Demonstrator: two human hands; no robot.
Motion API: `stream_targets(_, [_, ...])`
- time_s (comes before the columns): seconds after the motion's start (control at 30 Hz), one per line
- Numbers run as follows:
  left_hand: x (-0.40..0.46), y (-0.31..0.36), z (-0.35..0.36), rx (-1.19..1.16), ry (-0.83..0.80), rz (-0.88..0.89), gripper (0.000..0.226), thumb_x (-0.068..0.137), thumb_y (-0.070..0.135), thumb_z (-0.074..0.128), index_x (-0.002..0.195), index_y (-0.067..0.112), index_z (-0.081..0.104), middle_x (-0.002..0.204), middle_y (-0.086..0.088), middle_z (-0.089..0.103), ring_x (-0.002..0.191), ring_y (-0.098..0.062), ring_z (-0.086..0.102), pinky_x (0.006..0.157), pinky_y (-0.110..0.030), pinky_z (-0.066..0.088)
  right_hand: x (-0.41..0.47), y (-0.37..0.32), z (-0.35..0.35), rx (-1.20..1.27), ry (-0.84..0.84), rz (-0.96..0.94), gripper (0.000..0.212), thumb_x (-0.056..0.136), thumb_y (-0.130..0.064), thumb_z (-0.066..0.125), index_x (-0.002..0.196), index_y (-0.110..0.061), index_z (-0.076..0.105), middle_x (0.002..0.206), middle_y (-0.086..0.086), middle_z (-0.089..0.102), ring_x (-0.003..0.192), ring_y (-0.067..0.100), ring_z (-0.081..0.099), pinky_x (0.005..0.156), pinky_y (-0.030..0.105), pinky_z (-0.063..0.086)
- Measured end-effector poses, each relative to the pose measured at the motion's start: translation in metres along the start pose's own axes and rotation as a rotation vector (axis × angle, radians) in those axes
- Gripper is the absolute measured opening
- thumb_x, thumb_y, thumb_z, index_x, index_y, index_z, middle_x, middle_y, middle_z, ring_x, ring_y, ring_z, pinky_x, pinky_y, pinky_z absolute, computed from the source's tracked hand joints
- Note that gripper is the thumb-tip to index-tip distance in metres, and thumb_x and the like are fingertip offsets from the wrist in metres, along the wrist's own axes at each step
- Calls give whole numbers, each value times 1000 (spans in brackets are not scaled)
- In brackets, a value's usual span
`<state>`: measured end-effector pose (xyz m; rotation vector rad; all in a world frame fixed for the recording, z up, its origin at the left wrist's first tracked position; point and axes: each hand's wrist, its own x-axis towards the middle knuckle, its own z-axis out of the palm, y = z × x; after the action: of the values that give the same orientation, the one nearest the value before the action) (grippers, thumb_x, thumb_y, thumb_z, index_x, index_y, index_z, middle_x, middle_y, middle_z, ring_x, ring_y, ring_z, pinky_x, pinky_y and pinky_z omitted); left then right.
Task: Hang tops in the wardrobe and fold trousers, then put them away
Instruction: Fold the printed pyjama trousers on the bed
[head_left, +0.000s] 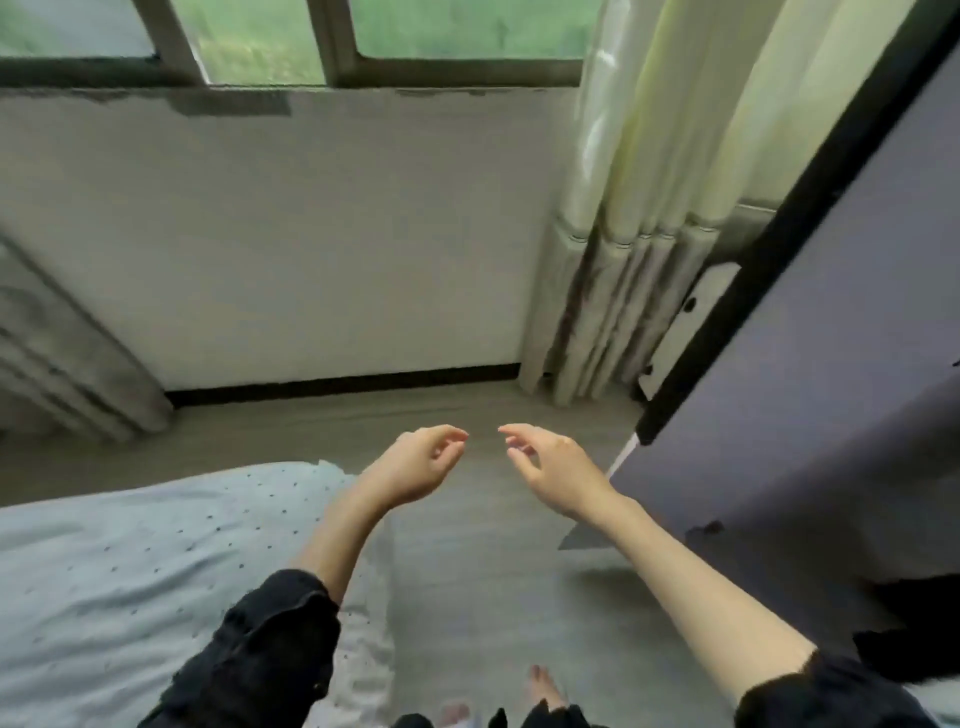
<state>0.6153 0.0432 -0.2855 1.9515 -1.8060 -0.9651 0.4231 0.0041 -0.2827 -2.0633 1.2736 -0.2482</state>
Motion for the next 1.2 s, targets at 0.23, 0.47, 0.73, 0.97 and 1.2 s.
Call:
stream_targets(0.23, [-13,-115,-57,-185,188,-310,33,100,32,39,128,25,55,123,7,60,100,-6,52,75,-20,43,120,-90,56,-35,-199,-216,32,98,-22,45,129,-22,55,119,-1,63,107,15,58,95,32,44])
stream_targets(0.47, [60,-194,-122,-393,541,-526,28,98,32,42,121,33,59,109,13,63,97,-2,55,72,-13,41,296,-163,75,-147,-351,-536,30,98,-22,45,125,-22,58,111,-1,67,99,15,61,88,26,44])
stream_targets(0.73, [142,-227,-198,-758,1058,-663,20,98,20,43,104,30,59,91,10,66,95,-13,63,86,-26,49,451,-257,90,-310,-543,-783,32,98,-23,43,127,-23,56,116,-5,65,107,18,59,92,29,45])
stream_targets(0.97, [109,-314,-244,-756,1337,-975,21,99,23,43,107,25,63,88,12,68,89,-10,65,80,-18,48,513,-365,196,-354,-873,-1003,31,97,-21,45,126,-20,56,111,0,67,98,19,61,89,29,45])
stream_targets(1.2, [44,-448,-336,-480,1251,-1307,28,98,30,40,118,26,60,99,1,68,96,-20,62,86,-37,49,571,-520,329,-499,-1032,-1219,32,98,-19,43,126,-16,56,117,4,66,110,25,59,94,32,43])
